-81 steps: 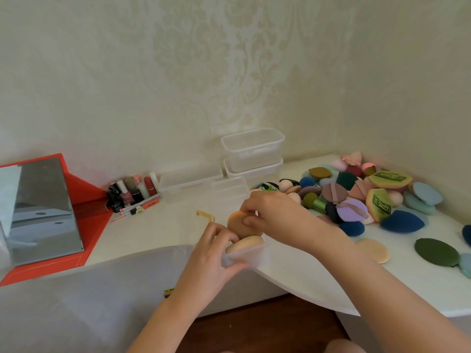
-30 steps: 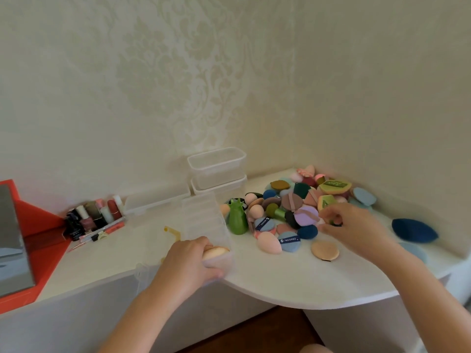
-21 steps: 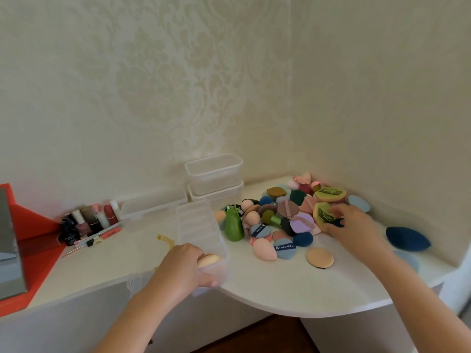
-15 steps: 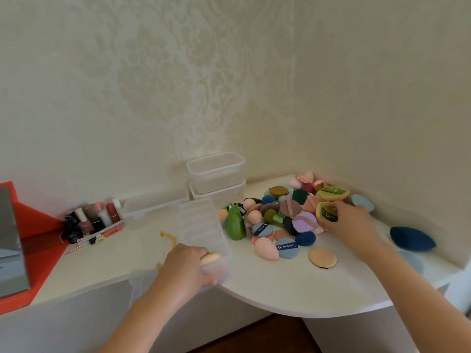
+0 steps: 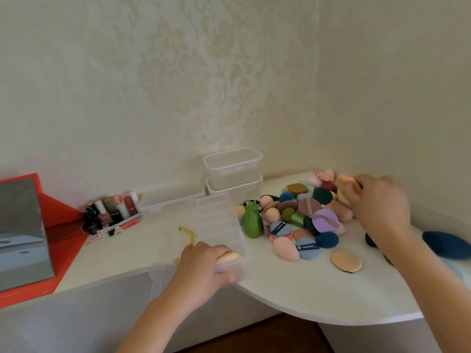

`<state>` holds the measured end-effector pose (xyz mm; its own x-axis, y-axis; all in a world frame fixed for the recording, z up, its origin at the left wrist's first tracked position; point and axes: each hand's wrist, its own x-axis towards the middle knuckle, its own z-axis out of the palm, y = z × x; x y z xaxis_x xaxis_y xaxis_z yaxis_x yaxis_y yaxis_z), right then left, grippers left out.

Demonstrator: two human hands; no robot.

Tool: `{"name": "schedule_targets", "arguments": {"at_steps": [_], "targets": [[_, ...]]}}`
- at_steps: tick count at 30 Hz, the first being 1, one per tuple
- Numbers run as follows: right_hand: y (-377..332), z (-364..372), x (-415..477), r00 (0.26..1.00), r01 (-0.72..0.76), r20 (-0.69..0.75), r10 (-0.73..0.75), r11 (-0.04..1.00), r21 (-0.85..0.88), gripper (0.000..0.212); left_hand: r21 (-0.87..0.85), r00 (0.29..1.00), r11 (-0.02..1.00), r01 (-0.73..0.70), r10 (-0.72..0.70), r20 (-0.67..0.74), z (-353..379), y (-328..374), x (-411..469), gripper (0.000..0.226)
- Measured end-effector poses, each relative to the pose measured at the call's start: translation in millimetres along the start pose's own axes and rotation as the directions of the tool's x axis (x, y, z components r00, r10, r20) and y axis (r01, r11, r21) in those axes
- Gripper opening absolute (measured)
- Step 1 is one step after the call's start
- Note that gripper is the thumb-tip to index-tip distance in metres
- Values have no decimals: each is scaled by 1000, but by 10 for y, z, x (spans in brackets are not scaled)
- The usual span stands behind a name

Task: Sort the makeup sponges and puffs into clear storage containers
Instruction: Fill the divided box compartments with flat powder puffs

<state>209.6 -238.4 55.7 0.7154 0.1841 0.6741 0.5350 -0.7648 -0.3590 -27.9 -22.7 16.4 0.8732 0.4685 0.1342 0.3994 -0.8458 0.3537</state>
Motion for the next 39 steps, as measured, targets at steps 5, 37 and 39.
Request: {"name": "schedule_targets", "arguments": {"at_steps": [5, 37, 39], "targets": [[-453, -251, -68, 994, 12, 96, -55, 915, 403, 24, -6, 1000, 1000, -14, 14, -12, -1, 29, -18, 25], [-1508, -12, -187, 242, 89, 781, -575, 815, 572, 11, -41, 996, 998, -47, 50, 73, -107, 61, 32, 14], [-1462, 25, -159, 221, 16, 794, -566, 816, 577, 12, -38, 987, 998, -60, 65, 147, -142, 34, 42, 17]]}}
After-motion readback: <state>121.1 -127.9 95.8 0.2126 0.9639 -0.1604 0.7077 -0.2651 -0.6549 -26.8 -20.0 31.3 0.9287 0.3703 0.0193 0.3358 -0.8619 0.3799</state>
